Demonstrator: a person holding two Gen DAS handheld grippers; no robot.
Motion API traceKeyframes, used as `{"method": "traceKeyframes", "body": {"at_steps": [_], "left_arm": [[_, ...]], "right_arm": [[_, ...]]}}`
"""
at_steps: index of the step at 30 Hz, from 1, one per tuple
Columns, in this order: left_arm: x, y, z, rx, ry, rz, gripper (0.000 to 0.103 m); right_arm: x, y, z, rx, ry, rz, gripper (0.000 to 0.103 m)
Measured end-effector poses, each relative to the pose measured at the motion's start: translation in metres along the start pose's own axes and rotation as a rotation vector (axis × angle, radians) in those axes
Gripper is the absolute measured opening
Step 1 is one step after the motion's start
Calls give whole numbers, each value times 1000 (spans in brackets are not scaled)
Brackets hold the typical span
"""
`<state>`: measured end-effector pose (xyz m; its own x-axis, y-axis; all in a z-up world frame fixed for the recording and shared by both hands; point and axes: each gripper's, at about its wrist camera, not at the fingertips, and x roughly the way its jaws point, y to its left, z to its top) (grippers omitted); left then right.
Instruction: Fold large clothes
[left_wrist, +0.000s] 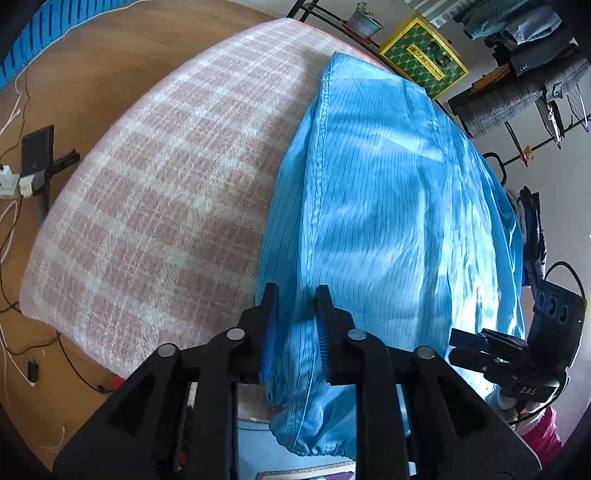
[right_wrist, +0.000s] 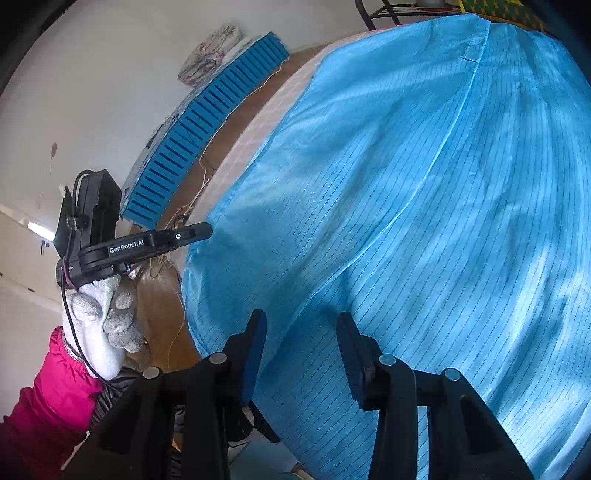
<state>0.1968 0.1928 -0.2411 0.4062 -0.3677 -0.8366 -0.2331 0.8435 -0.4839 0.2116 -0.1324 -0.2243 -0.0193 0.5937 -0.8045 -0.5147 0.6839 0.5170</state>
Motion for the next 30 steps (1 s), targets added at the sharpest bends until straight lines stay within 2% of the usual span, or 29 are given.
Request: {"method": "traceKeyframes", "body": {"at_steps": [1, 3, 5, 9, 10, 11, 13, 17, 20, 23, 26, 27, 28, 29, 30], "left_arm": [[1, -1, -3, 13, 6, 1, 19], [1, -8, -8, 58, 2, 45, 1], [-9, -11, -9, 56, -30, 55, 1], [-35, -9, -6, 33, -120, 47, 1], [-36, -7, -4, 30, -124, 67, 8], [-33, -3, -2, 20, -108, 73, 28], [-29, 8, -1, -29, -100, 56, 51], [-15, 29, 4, -110, -65, 5, 54], [-3, 37, 6, -173, -33, -50, 54], [6, 35, 5, -184, -22, -70, 54], [9, 25, 7, -144, -33, -39, 53], [10, 22, 9, -127, -37, -30, 51], [14, 18, 10, -111, -31, -29, 34], [18, 15, 11, -100, -22, -28, 12], [21, 14, 11, -99, -15, -37, 6]], "right_arm": [[6, 6, -2, -18, 14, -7, 31], [17, 13, -3, -48, 39, -11, 5], [23, 19, -4, -57, 40, -21, 0], [18, 21, 6, 1, 1, 44, 0], [19, 18, 6, 3, 10, 28, 0], [22, 19, 6, -17, 20, -11, 0], [29, 22, 4, -63, 37, -89, 3], [20, 29, 2, -86, 31, -111, 18], [-4, 37, 0, -139, -21, -158, 18], [-22, 43, 4, -151, -98, -187, 20], [-27, 38, 11, -140, -135, -180, 24], [-24, 35, 13, -137, -133, -185, 24], [-19, 32, 14, -135, -128, -187, 24], [-12, 30, 15, -136, -118, -186, 24], [-3, 30, 17, -140, -107, -191, 24]]}}
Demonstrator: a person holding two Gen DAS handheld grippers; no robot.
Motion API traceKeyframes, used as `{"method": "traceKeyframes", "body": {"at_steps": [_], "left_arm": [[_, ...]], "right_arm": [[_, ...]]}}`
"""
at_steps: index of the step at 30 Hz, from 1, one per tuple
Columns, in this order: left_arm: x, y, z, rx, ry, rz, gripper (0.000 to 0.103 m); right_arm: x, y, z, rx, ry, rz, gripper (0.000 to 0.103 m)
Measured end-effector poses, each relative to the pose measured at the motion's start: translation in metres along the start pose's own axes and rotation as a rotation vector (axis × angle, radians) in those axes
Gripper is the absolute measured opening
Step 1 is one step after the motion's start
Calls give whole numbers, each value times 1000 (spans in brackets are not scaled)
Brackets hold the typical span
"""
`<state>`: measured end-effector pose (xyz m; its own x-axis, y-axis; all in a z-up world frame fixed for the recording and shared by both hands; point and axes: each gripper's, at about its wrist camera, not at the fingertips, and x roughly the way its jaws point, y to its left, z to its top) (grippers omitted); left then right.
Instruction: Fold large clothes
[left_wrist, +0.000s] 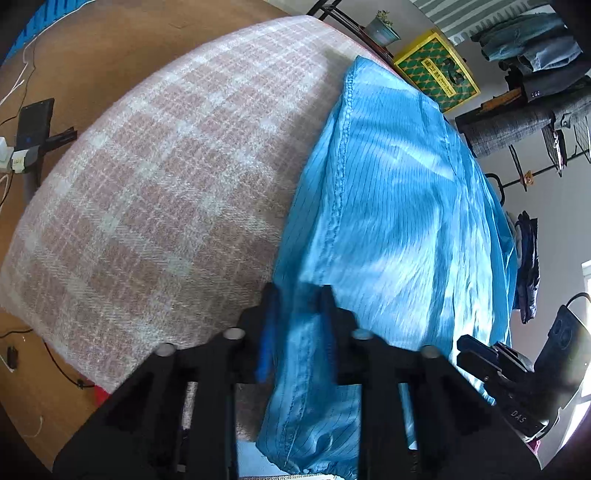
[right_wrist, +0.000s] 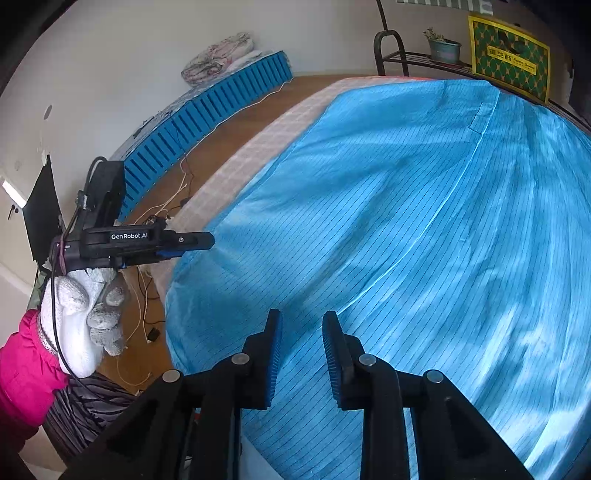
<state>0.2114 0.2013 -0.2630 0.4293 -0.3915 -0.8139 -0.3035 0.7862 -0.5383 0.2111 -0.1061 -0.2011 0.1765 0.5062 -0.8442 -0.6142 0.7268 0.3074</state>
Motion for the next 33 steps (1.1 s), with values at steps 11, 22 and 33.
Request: {"method": "traceKeyframes", "body": {"at_steps": [11, 22, 33], "left_arm": [[-31, -30, -8, 83, -128, -18, 0], [-36, -47, -6, 138, -137, -55, 0], [-29, -51, -4, 170, -124, -52, 0]], "right_arm": [[9, -8, 50, 57, -10, 95, 59], [52, 8, 180, 130, 4, 71, 69], [151, 35, 211, 79, 185, -183, 58]]}}
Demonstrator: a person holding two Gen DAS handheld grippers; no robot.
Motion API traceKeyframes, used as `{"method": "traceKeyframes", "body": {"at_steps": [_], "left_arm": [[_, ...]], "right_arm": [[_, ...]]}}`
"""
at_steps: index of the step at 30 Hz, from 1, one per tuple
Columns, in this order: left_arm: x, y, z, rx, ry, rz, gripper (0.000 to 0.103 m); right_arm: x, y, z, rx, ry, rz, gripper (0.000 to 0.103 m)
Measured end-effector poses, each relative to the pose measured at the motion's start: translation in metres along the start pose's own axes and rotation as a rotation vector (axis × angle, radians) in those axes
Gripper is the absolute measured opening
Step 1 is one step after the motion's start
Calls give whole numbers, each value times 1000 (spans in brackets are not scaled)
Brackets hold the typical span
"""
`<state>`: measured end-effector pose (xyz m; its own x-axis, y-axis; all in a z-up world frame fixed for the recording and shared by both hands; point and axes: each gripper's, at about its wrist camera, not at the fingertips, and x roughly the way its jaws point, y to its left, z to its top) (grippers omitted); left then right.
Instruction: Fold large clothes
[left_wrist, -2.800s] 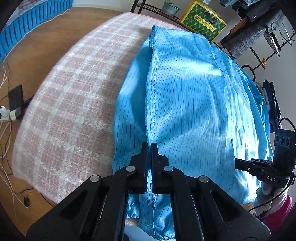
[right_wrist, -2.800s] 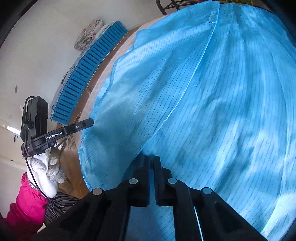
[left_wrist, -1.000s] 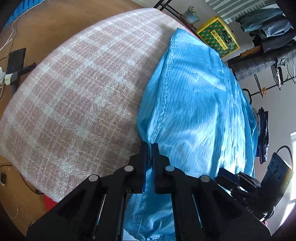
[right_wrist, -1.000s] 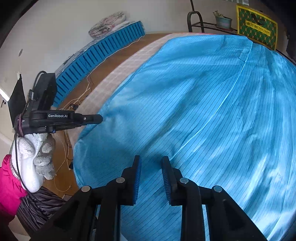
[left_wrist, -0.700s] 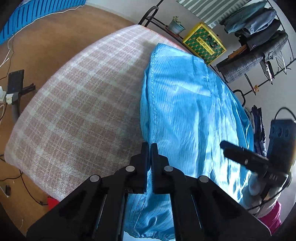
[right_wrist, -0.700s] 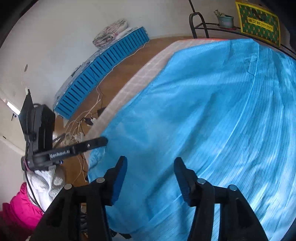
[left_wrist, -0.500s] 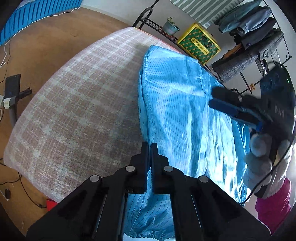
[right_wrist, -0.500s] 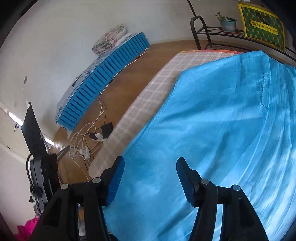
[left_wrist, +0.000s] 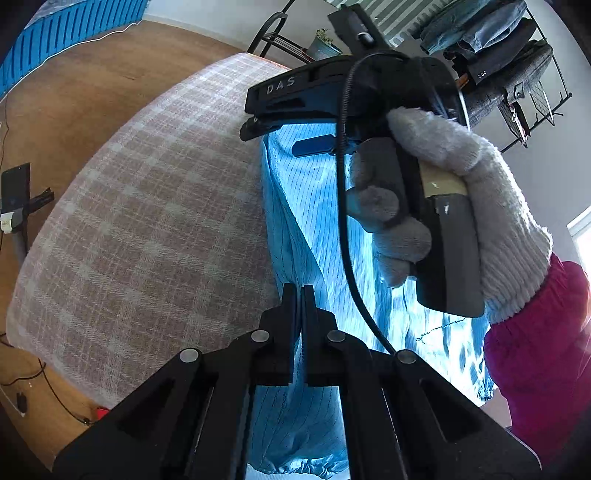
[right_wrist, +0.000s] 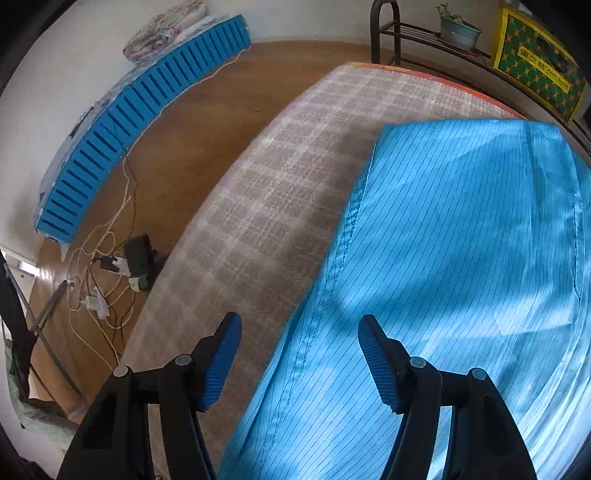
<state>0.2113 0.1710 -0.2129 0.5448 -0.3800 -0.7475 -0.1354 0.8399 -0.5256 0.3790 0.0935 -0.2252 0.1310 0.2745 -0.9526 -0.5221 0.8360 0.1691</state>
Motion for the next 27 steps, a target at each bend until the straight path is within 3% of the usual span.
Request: {"method": "traceKeyframes", "body": {"at_steps": [1, 2, 3, 5, 7, 9, 10, 11, 15, 16, 17, 18, 20, 27], "left_arm": [[1, 1, 0, -2, 2, 1, 0], [2, 2, 0, -4, 3, 4, 0], [2, 4, 0, -7, 2, 8, 0], [3, 8, 0, -17, 1, 4, 0], [5, 14, 2, -38, 8, 1, 1], [10, 20, 8, -45, 28, 4, 23], [12, 24, 10, -55, 35, 17, 51], [12, 28, 11, -72, 28, 14, 63], [27, 37, 8, -98, 82, -48, 60], [30, 35, 6, -84, 97, -45, 46], [33, 32, 4, -76, 108, -40, 19], [33, 29, 3, -76, 118, -42, 9], [29, 17, 2, -63, 107, -58, 5], [-1, -70, -6, 216, 23, -30, 2]], "right_arm": [[6, -1, 0, -2, 12, -12, 48], [13, -3, 0, 2, 30, -15, 25], [17, -6, 0, 8, 44, -11, 12], [16, -11, -2, 11, 32, 4, 1], [11, -18, -3, 27, 13, 35, 0], [1, -25, -5, 45, -13, 68, 0], [-4, -28, -6, 50, -24, 86, 0], [-9, -30, -5, 58, -34, 102, 0], [-26, -40, -8, 71, -71, 147, 0], [-30, -43, -8, 79, -82, 165, 0], [-34, -46, -9, 86, -90, 181, 0], [-37, -49, -10, 94, -100, 190, 0], [-44, -54, -14, 101, -119, 206, 0], [-84, -105, -41, 204, -235, 319, 0]]}}
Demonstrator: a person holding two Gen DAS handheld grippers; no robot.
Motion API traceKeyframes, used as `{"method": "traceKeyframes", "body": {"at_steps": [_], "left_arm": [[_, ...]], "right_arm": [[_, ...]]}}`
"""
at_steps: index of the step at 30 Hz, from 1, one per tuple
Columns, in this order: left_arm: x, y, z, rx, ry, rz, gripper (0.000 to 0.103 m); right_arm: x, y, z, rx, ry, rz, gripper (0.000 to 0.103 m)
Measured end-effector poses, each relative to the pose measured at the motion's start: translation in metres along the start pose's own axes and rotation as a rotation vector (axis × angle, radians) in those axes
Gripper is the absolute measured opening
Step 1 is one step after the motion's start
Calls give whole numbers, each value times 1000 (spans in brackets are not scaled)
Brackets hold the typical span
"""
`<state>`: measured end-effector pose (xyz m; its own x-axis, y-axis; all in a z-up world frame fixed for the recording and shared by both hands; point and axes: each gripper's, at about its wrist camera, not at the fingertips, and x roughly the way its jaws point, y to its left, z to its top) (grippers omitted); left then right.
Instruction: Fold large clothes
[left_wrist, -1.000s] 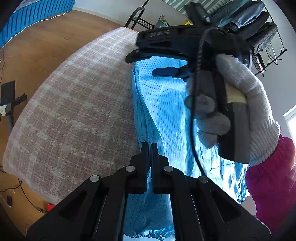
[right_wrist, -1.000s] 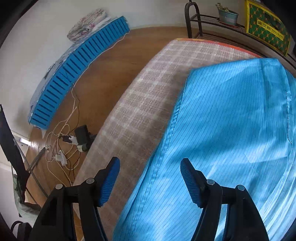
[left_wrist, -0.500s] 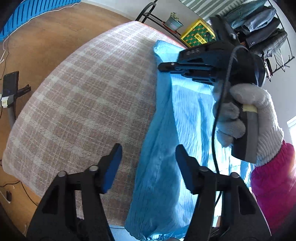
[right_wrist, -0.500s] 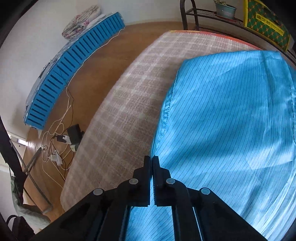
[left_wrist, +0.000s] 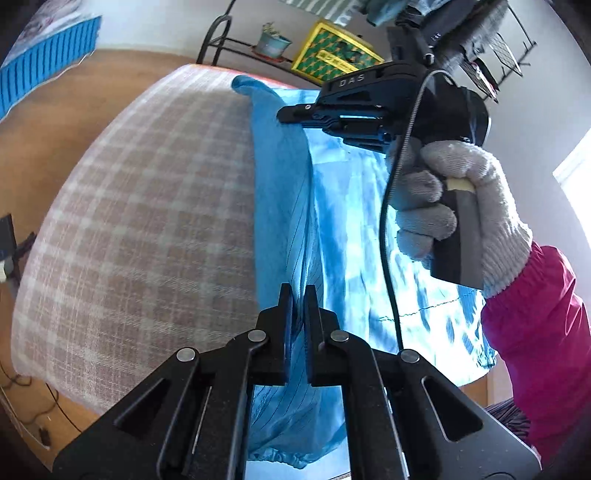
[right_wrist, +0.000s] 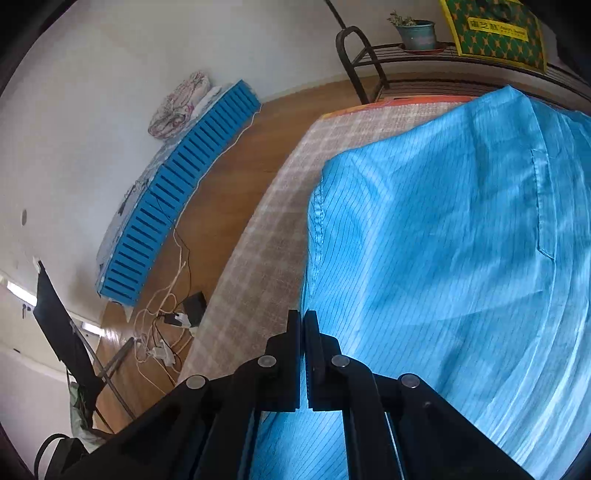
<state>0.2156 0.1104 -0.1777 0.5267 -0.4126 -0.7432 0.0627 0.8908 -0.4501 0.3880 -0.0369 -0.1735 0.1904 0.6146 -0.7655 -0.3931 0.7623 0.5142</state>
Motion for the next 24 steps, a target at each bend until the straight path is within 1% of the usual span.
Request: {"method": "traceKeyframes", "body": {"at_steps": [2, 3, 6, 9, 11, 13, 16, 18, 22, 24], "left_arm": [[3, -25, -3, 65, 6, -4, 2], [5, -32, -2, 93, 13, -6, 2], [19, -63, -10, 179, 57, -16, 1], [40, -88, -20, 237, 122, -22, 1], [53, -100, -27, 257, 165, -36, 1], [65, -112, -33, 283, 197, -42, 1], [72, -129, -43, 330, 217, -45, 1], [73, -136, -45, 339, 223, -58, 1], [59, -131, -48, 325, 209, -86, 1], [44, -122, -47, 304, 204, -113, 1]], "right_arm": [[-19, -16, -6, 26, -37, 16, 0], [-28, -26, -9, 41, -54, 25, 0], [-54, -59, -26, 96, -109, 59, 0], [-68, -110, -49, 227, -142, 125, 0], [-68, -142, -65, 333, -139, 128, 0], [-66, -164, -75, 391, -133, 108, 0], [-66, -175, -78, 396, -132, 79, 0], [-68, -176, -74, 386, -134, 69, 0], [-77, -166, -58, 312, -128, 11, 0], [-78, -165, -54, 290, -117, -18, 0]]}}
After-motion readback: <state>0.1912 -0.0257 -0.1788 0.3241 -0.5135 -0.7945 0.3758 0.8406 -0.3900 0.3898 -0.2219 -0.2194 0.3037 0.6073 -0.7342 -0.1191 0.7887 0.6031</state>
